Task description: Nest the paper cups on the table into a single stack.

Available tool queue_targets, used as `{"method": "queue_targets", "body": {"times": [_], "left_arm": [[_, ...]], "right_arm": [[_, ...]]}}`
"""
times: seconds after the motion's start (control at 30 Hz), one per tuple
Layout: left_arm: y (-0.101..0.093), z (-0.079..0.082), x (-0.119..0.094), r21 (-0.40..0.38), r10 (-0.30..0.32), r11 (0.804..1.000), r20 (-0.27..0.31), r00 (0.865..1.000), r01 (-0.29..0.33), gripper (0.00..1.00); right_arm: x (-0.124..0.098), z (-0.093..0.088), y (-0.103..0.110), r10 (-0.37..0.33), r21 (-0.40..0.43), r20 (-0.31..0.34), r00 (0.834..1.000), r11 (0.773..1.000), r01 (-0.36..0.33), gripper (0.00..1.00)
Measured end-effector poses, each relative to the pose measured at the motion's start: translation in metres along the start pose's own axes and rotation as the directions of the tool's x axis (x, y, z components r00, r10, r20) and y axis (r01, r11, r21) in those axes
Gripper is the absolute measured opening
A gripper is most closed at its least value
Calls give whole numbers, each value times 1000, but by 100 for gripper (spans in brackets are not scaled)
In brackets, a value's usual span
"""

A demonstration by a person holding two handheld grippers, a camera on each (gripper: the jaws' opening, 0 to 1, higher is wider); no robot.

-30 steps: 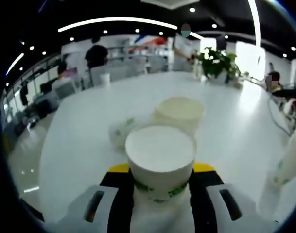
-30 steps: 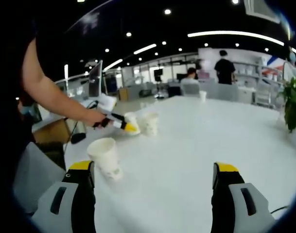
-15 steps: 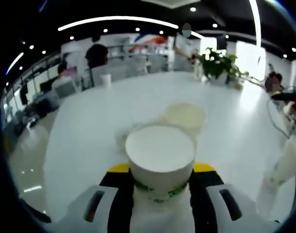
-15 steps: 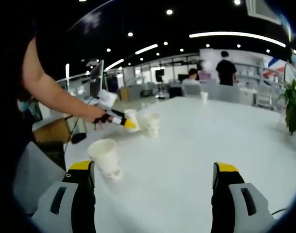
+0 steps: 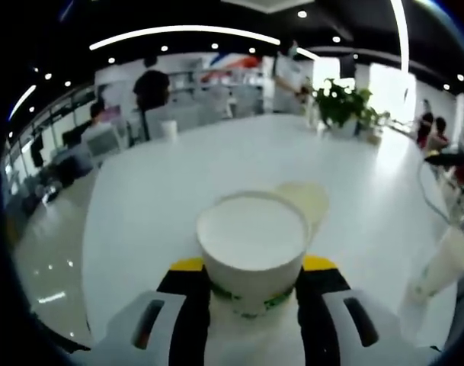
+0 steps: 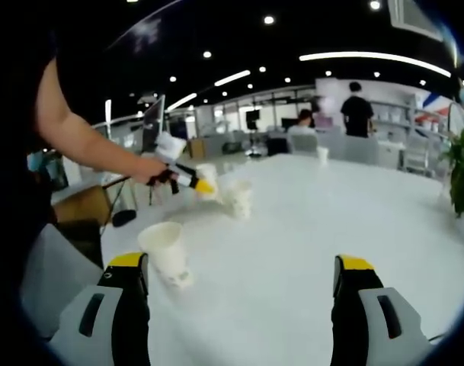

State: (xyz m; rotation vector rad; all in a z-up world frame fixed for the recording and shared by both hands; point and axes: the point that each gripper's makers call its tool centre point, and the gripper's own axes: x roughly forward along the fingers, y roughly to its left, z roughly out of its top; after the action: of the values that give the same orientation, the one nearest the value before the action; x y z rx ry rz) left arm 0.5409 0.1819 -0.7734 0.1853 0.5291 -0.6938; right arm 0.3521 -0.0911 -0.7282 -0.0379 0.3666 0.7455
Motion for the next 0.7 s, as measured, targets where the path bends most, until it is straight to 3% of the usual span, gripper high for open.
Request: {"method": "queue_targets", "body": {"times": [0.7], "left_arm": [[7, 36, -9, 12, -28, 1000, 2, 1000, 28, 42]], "right_arm": [[2, 3, 2, 7, -11, 3, 1000, 1000, -7, 100]]}}
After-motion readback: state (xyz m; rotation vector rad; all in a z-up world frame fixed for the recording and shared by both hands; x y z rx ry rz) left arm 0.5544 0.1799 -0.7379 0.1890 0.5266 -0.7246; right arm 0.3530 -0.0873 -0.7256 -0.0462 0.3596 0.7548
